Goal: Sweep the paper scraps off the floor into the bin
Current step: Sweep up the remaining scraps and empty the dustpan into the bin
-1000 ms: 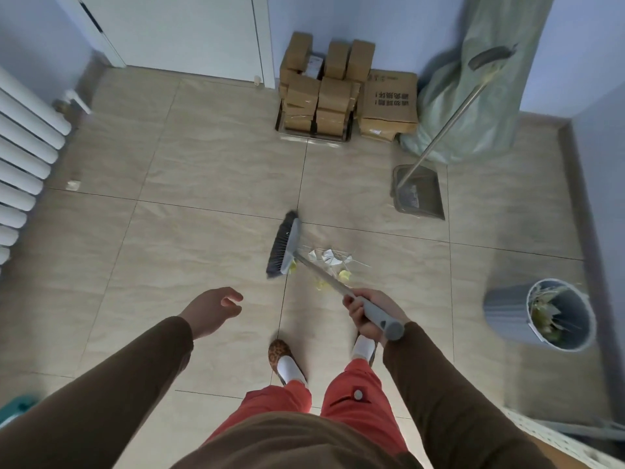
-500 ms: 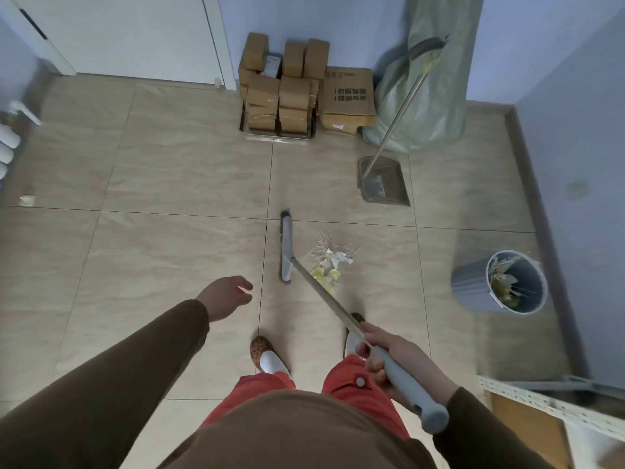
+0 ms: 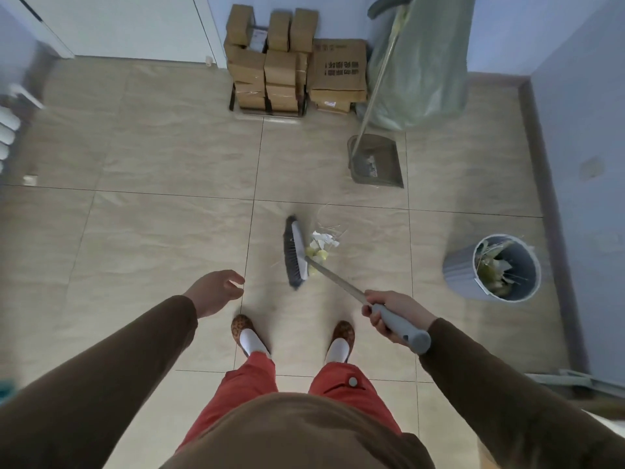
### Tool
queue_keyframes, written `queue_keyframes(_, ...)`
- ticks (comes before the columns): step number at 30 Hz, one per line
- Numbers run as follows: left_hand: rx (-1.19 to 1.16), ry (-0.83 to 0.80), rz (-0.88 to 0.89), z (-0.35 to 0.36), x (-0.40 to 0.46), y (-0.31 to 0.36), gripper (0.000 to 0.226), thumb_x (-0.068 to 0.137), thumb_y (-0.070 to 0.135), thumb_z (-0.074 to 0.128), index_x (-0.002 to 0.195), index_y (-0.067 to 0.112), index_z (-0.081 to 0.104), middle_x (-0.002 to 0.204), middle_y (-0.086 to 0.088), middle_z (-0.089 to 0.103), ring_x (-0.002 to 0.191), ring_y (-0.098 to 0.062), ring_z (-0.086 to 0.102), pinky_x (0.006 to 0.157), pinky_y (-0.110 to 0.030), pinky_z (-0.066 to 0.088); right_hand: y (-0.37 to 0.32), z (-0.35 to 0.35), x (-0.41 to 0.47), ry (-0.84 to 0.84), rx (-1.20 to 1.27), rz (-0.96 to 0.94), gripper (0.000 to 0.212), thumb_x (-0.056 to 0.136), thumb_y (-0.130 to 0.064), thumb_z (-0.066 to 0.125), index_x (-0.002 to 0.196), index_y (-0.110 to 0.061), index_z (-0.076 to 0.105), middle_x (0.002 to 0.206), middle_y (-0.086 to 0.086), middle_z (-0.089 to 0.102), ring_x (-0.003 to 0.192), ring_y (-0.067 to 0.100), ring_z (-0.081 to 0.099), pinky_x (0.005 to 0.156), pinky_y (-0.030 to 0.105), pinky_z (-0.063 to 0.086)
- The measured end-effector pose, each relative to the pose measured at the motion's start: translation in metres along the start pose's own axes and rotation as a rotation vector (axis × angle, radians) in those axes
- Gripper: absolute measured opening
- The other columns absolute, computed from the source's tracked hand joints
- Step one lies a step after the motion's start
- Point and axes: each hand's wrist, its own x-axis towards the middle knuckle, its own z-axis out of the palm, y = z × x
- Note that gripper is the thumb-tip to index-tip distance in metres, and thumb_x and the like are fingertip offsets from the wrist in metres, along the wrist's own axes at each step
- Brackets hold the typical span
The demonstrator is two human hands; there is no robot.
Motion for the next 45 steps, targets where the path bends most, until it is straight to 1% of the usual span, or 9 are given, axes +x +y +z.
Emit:
queue_keyframes(6, 0.003, -0.018, 0.052, 0.053, -0.009, 0.045, 0.024, 0.091, 0.023, 0.065, 0.115, 0.025, 0.067, 0.106, -0.002, 0.069, 0.098, -0.02, 0.065, 0.074, -0.025, 0.044, 0.019, -0.074, -0.043, -0.034, -0.116, -0.087, 0.033, 0.1, -0.015, 0.053, 0.132, -0.02, 0.057, 0.079, 0.01, 0.06, 0.044, 0.012, 0.051, 0.036, 0.022, 0.046)
queue_keyframes(14, 0.069, 0.002, 0.063, 0.077, -0.011, 0.081, 0.029, 0.092, 0.021, 0.064, 0.121, 0.021, 0.066, 0.11, -0.003, 0.068, 0.102, -0.023, 0.065, 0.084, -0.031, 0.048, 0.048, -0.124, -0.094, 0.014, -1.033, -0.247, 0.058, 0.09, -0.009, 0.053, 0.137, -0.043, 0.049, 0.082, 0.003, 0.064, 0.042, 0.012, 0.053, 0.04, 0.025, 0.045)
queue_keyframes(18, 0.091, 0.022, 0.027, 0.074, -0.012, 0.075, 0.027, 0.093, 0.02, 0.064, 0.12, 0.022, 0.066, 0.11, -0.003, 0.069, 0.099, -0.022, 0.064, 0.071, -0.027, 0.047, 0.059, -0.169, -0.089, 0.084, -1.594, -0.316, 0.059, 0.092, -0.022, 0.045, 0.145, -0.048, 0.043, 0.128, -0.01, 0.065, 0.092, 0.007, 0.065, 0.075, 0.019, 0.051)
queue_keyframes(21, 0.099, 0.034, -0.01, 0.073, -0.013, 0.067, 0.027, 0.092, 0.021, 0.064, 0.119, 0.023, 0.066, 0.111, -0.003, 0.07, 0.098, -0.021, 0.065, 0.072, -0.029, 0.046, 0.059, -0.201, -0.081, 0.134, -1.76, -0.261, 0.062, 0.094, -0.023, 0.041, 0.149, -0.049, 0.034, 0.133, -0.006, 0.063, 0.114, 0.013, 0.061, 0.093, 0.025, 0.049)
queue_keyframes(26, 0.135, 0.03, -0.045, 0.076, -0.017, 0.057, 0.027, 0.092, 0.021, 0.064, 0.118, 0.023, 0.066, 0.112, -0.004, 0.07, 0.1, -0.021, 0.064, 0.083, -0.031, 0.047, 0.044, -0.235, -0.072, 0.184, -1.834, -0.232, 0.061, 0.099, -0.019, 0.034, 0.153, -0.049, 0.026, 0.118, -0.005, 0.066, 0.087, 0.005, 0.063, 0.074, 0.021, 0.055)
queue_keyframes(35, 0.234, -0.027, -0.029, 0.075, -0.001, 0.079, 0.029, 0.094, 0.022, 0.062, 0.122, 0.022, 0.064, 0.115, -0.003, 0.069, 0.105, -0.022, 0.063, 0.092, -0.033, 0.047, 0.017, -0.252, -0.084, 0.204, -1.984, -0.402, 0.06, 0.104, -0.025, 0.039, 0.154, -0.048, 0.016, 0.093, -0.013, 0.058, 0.075, 0.002, 0.055, 0.061, 0.016, 0.046)
queue_keyframes(38, 0.24, -0.009, 0.005, 0.065, 0.009, 0.098, 0.028, 0.094, 0.023, 0.062, 0.122, 0.023, 0.064, 0.115, -0.002, 0.069, 0.104, -0.021, 0.063, 0.093, -0.034, 0.048, 0.003, -0.276, -0.11, 0.255, -1.968, -0.437, 0.059, 0.103, -0.031, 0.04, 0.151, -0.057, 0.017, 0.104, -0.016, 0.063, 0.076, 0.0, 0.058, 0.063, 0.015, 0.047)
queue_keyframes(42, 0.241, 0.015, 0.046, 0.06, 0.018, 0.119, 0.029, 0.094, 0.024, 0.062, 0.122, 0.023, 0.064, 0.114, -0.003, 0.069, 0.104, -0.022, 0.064, 0.089, -0.032, 0.047, -0.008, -0.298, -0.147, 0.264, -1.595, -0.384, 0.061, 0.099, -0.029, 0.055, 0.134, -0.072, 0.028, 0.121, -0.04, 0.057, 0.082, -0.029, 0.051, 0.078, -0.002, 0.041)
queue_keyframes(45, 0.25, 0.018, 0.063, 0.063, 0.019, 0.124, 0.03, 0.093, 0.024, 0.062, 0.123, 0.022, 0.064, 0.114, -0.003, 0.068, 0.104, -0.023, 0.063, 0.089, -0.032, 0.047, 0.0, -0.296, -0.159, 0.131, -1.012, -0.344, 0.06, 0.097, -0.018, 0.061, 0.125, -0.069, 0.05, 0.09, -0.01, 0.074, 0.052, -0.002, 0.052, 0.05, 0.016, 0.041)
